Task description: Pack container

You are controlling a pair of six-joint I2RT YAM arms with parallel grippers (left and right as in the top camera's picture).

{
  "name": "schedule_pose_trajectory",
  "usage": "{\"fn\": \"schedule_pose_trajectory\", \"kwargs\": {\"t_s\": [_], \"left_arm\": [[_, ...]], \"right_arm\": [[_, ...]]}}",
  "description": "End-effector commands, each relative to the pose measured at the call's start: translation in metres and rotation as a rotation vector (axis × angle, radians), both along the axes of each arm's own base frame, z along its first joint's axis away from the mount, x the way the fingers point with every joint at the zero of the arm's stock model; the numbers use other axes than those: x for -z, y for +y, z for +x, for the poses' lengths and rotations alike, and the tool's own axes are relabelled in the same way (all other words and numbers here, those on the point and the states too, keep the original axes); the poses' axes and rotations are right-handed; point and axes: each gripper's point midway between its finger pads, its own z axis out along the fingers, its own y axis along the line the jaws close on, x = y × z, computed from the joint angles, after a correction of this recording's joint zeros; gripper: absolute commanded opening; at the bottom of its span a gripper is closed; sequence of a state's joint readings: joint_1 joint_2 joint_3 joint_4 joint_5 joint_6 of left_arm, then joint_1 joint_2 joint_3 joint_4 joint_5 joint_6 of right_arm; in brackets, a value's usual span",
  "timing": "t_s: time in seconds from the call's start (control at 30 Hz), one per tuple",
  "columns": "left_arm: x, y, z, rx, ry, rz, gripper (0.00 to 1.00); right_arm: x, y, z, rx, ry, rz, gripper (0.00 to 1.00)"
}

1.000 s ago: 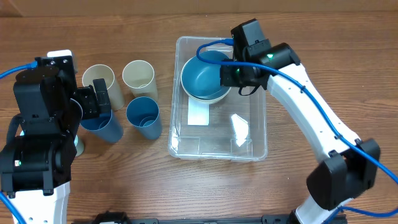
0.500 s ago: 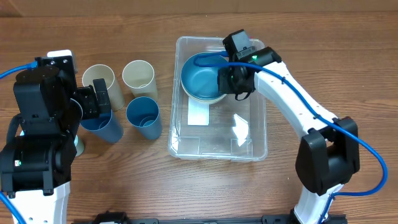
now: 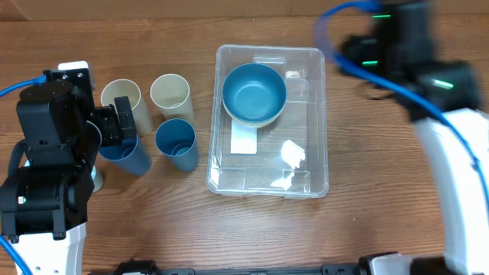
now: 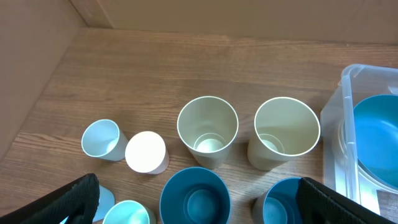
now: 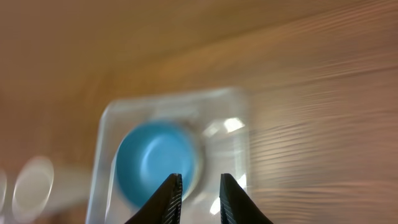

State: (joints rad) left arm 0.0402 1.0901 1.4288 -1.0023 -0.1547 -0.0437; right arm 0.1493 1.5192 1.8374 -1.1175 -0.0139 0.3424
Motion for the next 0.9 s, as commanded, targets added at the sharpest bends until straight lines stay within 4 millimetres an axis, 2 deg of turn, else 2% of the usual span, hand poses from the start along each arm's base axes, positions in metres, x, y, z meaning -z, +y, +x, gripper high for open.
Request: {"fn": "schedule_pose_trajectory", "kwargs": {"t_s": [0.0, 0.03, 0.07, 0.1, 0.17, 0.2, 0.3, 0.4, 0.47, 0.6, 0.63, 0.77, 0.87], "left_arm": [[-0.011, 0.002, 0.005, 0.006, -0.038, 0.02, 1.0], [-0.011, 0.002, 0.005, 0.005, -0.04, 0.02, 1.0], [-0.011, 0.002, 0.005, 0.006, -0.037, 0.02, 1.0], [-0.011, 0.002, 0.005, 0.006, -0.037, 0.019, 1.0], [-0.01, 0.002, 0.004, 0.003, -0.033, 0.015, 1.0], [-0.008, 0.001, 0.003, -0.001, -0.027, 0.002, 1.0], [-0.001, -0.004, -0.001, 0.019, 0.006, -0.025, 1.0], [0.002, 0.007, -0.005, -0.058, 0.018, -0.018, 1.0], [0.0, 0.029, -0.013, -0.248, -0.006, -0.034, 1.0], [-0.014, 0.066, -0.028, -0.424, -0.038, -0.01, 1.0], [-0.015, 0.086, -0.037, -0.53, -0.048, -0.05, 1.0], [0.013, 0.127, -0.045, -0.671, 0.03, -0.255, 1.0], [0.048, 0.169, -0.057, -0.873, 0.096, -0.396, 1.0]], "right_arm": [[0.003, -0.088, -0.005, 0.302, 0.039, 0.058, 0.26], [0.01, -0.118, -0.01, 0.396, 0.065, 0.079, 0.26], [0.015, -0.143, -0.015, 0.474, 0.084, 0.092, 0.34], [0.019, -0.163, -0.019, 0.539, 0.096, 0.106, 0.5], [0.027, -0.201, -0.03, 0.672, 0.115, 0.143, 0.76], [0.031, -0.218, -0.036, 0.731, 0.125, 0.163, 1.0], [0.034, -0.24, -0.045, 0.79, 0.13, 0.213, 1.0], [0.034, -0.244, -0.047, 0.792, 0.127, 0.237, 1.0], [0.034, -0.243, -0.046, 0.791, 0.127, 0.237, 1.0], [0.034, -0.243, -0.046, 0.791, 0.127, 0.237, 1.0], [0.034, -0.243, -0.046, 0.791, 0.127, 0.237, 1.0], [0.034, -0.243, -0.046, 0.791, 0.127, 0.237, 1.0], [0.034, -0.243, -0.046, 0.791, 0.127, 0.237, 1.0]]}}
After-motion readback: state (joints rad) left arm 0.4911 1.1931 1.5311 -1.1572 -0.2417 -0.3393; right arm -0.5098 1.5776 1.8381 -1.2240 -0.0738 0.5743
